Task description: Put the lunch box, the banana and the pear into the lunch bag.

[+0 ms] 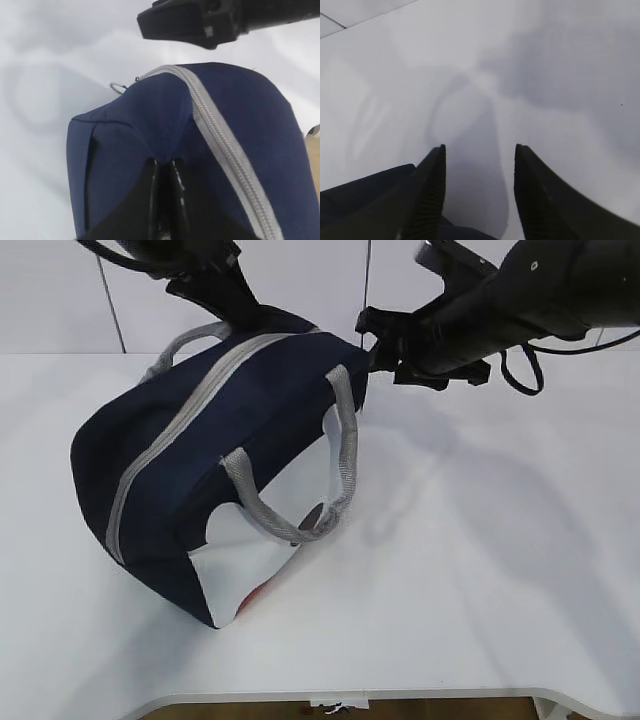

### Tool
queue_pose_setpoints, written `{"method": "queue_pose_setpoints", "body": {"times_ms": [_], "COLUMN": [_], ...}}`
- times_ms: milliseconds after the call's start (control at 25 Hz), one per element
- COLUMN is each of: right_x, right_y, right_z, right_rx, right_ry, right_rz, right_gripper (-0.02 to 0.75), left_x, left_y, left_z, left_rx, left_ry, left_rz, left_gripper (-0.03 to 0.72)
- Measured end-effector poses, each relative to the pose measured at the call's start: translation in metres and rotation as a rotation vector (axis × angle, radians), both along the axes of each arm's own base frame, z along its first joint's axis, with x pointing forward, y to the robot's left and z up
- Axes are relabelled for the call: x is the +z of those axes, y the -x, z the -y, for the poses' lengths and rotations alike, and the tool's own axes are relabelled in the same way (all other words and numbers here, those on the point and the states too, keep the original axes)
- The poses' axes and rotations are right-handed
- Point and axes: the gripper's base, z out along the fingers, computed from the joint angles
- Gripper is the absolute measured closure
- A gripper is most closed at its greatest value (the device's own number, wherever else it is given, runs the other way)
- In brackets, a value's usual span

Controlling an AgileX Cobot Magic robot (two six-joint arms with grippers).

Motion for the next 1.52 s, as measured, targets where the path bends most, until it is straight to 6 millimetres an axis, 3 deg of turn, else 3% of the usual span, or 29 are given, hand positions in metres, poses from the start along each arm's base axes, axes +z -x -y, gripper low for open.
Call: {"method": "queue_pose_setpoints", "body": {"times_ms": [360,560,680,840,1000,1200,1520], "right_x": [0.026,0.03,0.035,0.048,0.065,0.081,0.088], "right_y": [0.013,0.022,0.028,0.039,0.051,0.059,0.072], "right_z": [0.005,0.01,0.014,0.019,0.024,0.029,0.036], "right_rx": [0.094,0.165,0.199,0.227,0.248,0.276,0.321], "right_ry": [0.117,0.232,0.293,0.349,0.391,0.446,0.526], "right_rz": [0.05,0.014,-0.011,-0.028,-0.043,-0.089,-0.243], "right_gripper": [0.377,0.377,0.377,0.377,0.377,0.377,0.376], "left_x": [-0.008,-0.016,-0.023,-0.027,-0.015,0.013,0.044], "left_y": [-0.005,-0.011,-0.017,-0.024,-0.024,-0.021,-0.013], "left_z": [0.002,0.004,0.005,0.006,0.006,0.0,-0.028], "left_rx": [0.003,0.015,0.037,0.078,0.079,0.085,0.349], "left_ry": [-0.005,-0.003,0.002,0.011,0.018,-0.029,-0.177], "left_rz": [-0.011,-0.01,-0.002,0.014,0.043,0.079,0.138], "left_gripper": [0.678,0.628,0.543,0.323,0.2,0.183,0.195]}}
